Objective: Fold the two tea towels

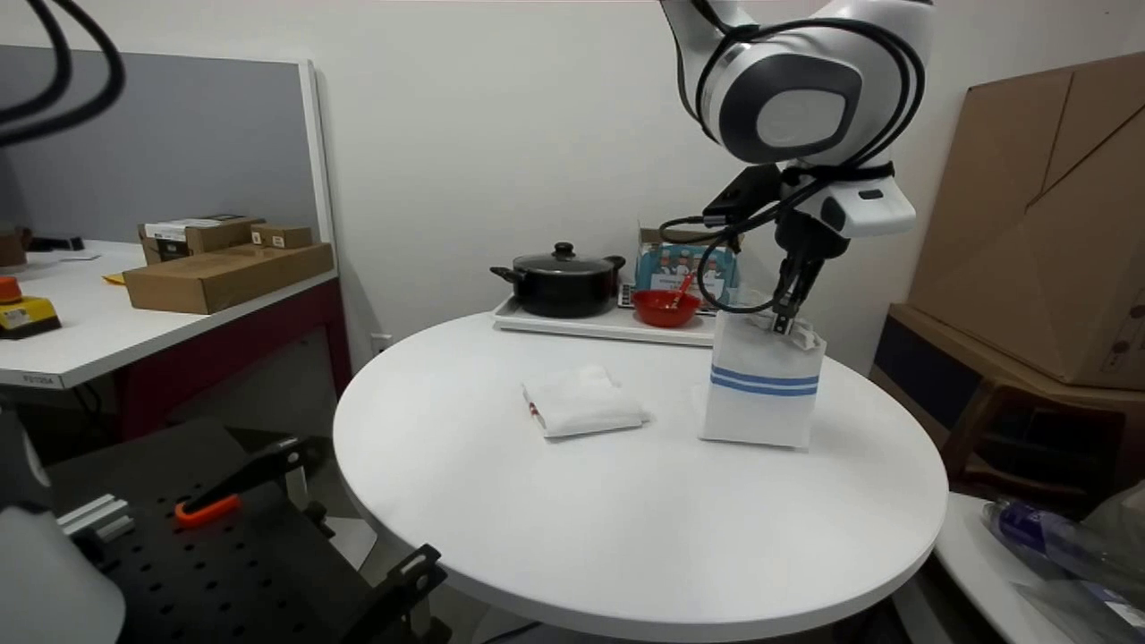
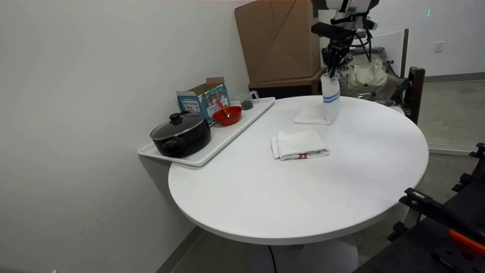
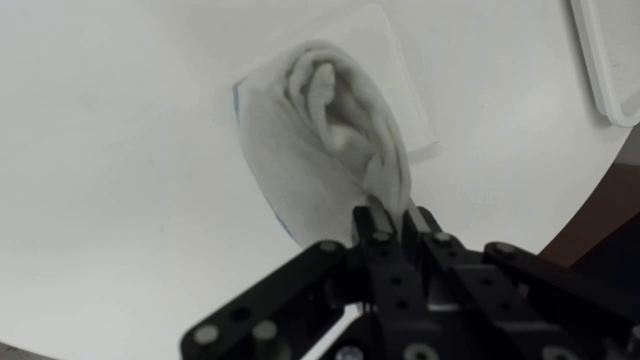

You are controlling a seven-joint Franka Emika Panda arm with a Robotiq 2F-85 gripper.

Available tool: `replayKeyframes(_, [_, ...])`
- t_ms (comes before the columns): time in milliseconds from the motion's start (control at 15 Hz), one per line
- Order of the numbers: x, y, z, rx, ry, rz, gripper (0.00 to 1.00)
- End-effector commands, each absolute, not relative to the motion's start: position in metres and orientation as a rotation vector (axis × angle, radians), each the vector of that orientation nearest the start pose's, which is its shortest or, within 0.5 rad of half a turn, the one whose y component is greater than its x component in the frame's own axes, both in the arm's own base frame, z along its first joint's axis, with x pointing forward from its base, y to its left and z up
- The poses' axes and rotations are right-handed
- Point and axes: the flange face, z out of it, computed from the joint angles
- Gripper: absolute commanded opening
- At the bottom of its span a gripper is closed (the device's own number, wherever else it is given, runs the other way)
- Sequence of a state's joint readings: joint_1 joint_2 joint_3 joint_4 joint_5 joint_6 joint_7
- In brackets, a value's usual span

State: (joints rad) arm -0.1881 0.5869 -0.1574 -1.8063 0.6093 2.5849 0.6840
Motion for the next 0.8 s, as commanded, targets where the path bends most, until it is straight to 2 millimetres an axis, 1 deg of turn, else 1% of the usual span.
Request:
replayKeyframes(0, [0.664, -0.226, 0.236, -2.086, 1.908, -0.192, 0.02])
replayKeyframes(333, [0.696, -0.217, 0.232, -2.098, 1.873, -0.236, 0.02])
replayKeyframes(733, [0.724, -0.206, 0.204, -2.147, 1.863, -0.254, 0.02])
